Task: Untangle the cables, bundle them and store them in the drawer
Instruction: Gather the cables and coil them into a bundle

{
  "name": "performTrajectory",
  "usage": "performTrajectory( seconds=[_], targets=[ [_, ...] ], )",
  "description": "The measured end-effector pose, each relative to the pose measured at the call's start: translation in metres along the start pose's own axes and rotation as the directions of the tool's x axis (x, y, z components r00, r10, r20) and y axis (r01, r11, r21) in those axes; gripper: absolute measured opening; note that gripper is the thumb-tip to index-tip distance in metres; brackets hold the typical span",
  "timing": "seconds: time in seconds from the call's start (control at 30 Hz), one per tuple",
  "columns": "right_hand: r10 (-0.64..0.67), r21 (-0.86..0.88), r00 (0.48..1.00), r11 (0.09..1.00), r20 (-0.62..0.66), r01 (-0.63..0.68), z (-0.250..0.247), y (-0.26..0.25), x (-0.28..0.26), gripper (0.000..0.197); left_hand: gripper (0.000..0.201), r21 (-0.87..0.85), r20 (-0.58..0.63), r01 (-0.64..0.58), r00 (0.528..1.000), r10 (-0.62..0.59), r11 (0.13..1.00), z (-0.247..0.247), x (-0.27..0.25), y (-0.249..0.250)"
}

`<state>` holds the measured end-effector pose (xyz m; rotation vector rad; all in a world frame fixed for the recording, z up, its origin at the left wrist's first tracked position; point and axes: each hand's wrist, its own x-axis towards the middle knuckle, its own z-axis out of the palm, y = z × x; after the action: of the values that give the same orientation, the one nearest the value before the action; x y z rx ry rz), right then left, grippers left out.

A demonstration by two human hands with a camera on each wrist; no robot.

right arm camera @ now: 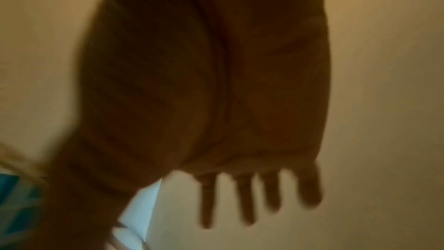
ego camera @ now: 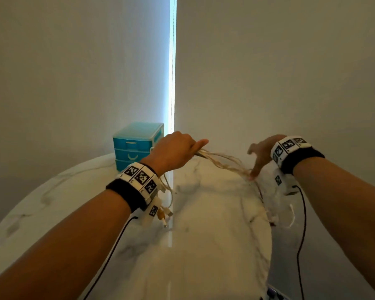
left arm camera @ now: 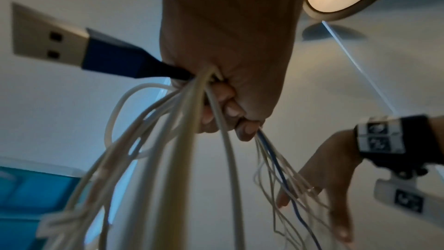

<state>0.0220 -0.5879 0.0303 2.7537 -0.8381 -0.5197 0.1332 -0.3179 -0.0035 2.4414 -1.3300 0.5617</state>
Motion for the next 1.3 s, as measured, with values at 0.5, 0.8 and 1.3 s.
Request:
performTrajectory(
  seconds=[0.5, 0.8, 1.3],
  targets=[
    [-0.146, 0.338, 0.704, 0.797, -0.695, 0.5, 0.019, -0.177, 0.004, 0.028, 0.074, -0.328, 0.319, 0.334, 0.92, -0.229, 0.884, 0.008, -0.065, -0.08],
    [0.032, 0.388, 0.682, 0.841, -0.731, 0.376, 0.002, -0.157, 0.024, 0.025, 0.045, -0.633, 0.445, 0.454, 0.876, -0.186, 0.627, -0.007, -0.094, -0.108],
    [-0.45, 0.189, 0.64, 0.707, -0.623, 0.681, 0.016, -0.264, -0.007, 0.012, 0.045, -0.571, 0.542, 0.543, 0.813, -0.214, 0.617, -0.008, -0.106, -0.119]
  ],
)
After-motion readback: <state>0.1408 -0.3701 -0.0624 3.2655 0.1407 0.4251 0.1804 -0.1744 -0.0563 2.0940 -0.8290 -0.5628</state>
